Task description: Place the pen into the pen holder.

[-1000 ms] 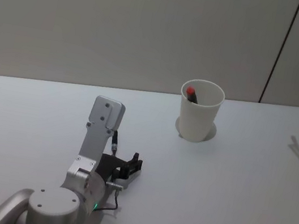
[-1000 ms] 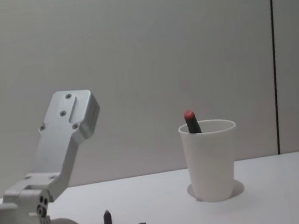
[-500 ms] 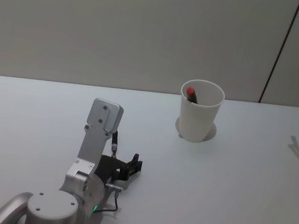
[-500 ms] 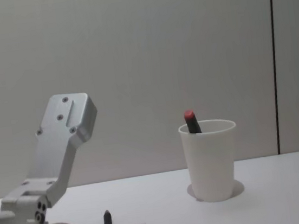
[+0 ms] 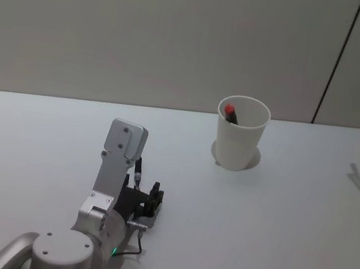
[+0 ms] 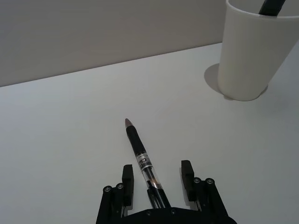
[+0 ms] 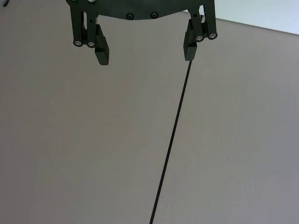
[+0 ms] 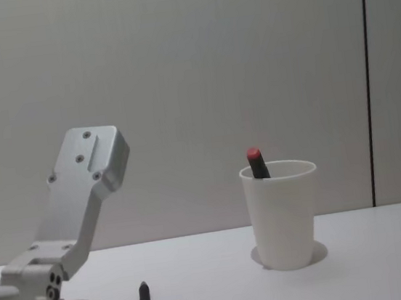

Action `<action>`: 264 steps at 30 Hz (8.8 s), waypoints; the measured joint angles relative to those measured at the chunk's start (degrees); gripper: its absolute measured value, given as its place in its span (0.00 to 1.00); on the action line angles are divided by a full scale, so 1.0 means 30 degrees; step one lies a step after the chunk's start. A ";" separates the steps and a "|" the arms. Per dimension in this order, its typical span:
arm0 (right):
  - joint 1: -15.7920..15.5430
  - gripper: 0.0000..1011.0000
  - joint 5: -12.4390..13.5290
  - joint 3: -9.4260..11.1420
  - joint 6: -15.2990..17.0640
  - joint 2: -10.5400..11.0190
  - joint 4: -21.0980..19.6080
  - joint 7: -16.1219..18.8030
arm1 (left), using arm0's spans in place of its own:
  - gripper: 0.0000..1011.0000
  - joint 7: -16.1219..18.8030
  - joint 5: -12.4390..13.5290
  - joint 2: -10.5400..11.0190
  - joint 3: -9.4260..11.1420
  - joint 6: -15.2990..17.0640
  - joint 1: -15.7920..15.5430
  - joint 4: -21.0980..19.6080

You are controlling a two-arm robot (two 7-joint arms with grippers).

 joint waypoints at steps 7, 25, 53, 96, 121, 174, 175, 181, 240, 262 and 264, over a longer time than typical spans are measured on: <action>-0.0001 0.99 -0.0001 0.0000 0.0000 0.0000 -0.0001 0.0001 | 0.42 -0.0012 0.0012 -0.0009 -0.0006 -0.0029 0.0011 0.0001; 0.0000 0.99 0.0000 0.0001 -0.0001 0.0000 0.0000 0.0000 | 0.10 -0.0030 0.0021 -0.0008 -0.0005 -0.0095 0.0024 -0.0003; 0.0000 0.99 0.0000 0.0000 -0.0001 0.0000 0.0000 0.0000 | 0.06 -0.0028 0.0006 -0.0008 -0.0001 -0.0057 0.0031 0.0012; 0.0000 0.99 -0.0001 0.0000 -0.0001 0.0000 -0.0001 0.0001 | 0.63 -0.0025 0.0019 -0.0009 -0.0005 -0.0062 0.0025 -0.0002; -0.0001 0.99 0.0000 0.0000 -0.0001 0.0000 0.0000 0.0000 | 0.06 -0.0029 0.0020 -0.0009 -0.0006 -0.0117 0.0020 -0.0008; 0.0000 0.99 0.0000 0.0001 -0.0002 0.0000 0.0000 0.0000 | 0.99 -0.0104 -0.0210 -0.0106 -0.0101 0.0066 0.0040 0.0061; -0.0001 0.99 -0.0001 0.0000 -0.0001 0.0000 -0.0001 0.0000 | 0.99 -0.0108 -0.0284 -0.0128 -0.0126 0.0081 0.0044 0.0082; 0.0000 0.99 -0.0001 0.0000 -0.0001 -0.0001 -0.0001 0.0000 | 0.99 -0.0107 -0.0507 -0.0223 -0.0227 0.0144 0.0056 0.0144; -0.0001 0.99 0.0000 0.0001 -0.0001 0.0000 0.0000 -0.0001 | 0.58 0.0048 -0.0993 -0.0428 -0.0416 0.0409 0.0088 0.0343; -0.0001 0.99 0.0000 0.0000 -0.0001 -0.0001 0.0000 0.0000 | 0.44 0.0049 -0.1014 -0.0427 -0.0403 0.0411 0.0089 0.0363; -0.0001 0.99 0.0000 0.0001 -0.0002 -0.0001 -0.0001 0.0000 | 0.42 0.0049 -0.1017 -0.0427 -0.0402 0.0412 0.0089 0.0363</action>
